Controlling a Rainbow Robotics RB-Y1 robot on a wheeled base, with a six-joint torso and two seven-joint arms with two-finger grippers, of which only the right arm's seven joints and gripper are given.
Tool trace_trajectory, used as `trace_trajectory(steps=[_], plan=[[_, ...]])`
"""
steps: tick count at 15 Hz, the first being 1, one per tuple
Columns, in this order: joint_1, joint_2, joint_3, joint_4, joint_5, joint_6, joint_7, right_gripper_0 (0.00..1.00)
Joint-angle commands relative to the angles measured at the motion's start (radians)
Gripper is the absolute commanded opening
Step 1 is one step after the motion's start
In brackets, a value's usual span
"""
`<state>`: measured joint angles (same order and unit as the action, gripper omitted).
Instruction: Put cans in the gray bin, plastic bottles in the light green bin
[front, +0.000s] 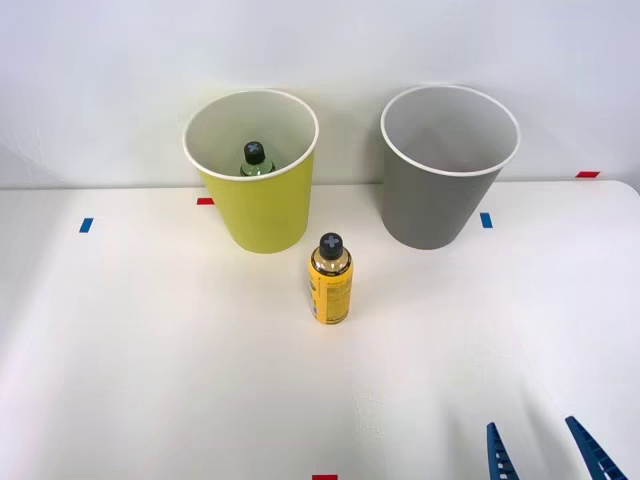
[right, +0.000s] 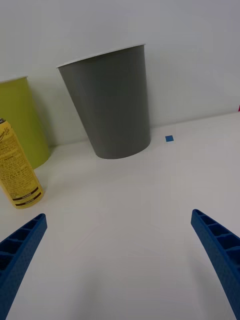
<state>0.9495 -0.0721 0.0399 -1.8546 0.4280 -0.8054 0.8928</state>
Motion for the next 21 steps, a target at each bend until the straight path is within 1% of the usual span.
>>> trace_trajectory(steps=[1,21], plan=[[0.000,0.000,0.000,0.000,0.000,0.000,0.000,1.00],[0.000,0.000,0.000,0.000,0.000,0.000,0.000,1.00]])
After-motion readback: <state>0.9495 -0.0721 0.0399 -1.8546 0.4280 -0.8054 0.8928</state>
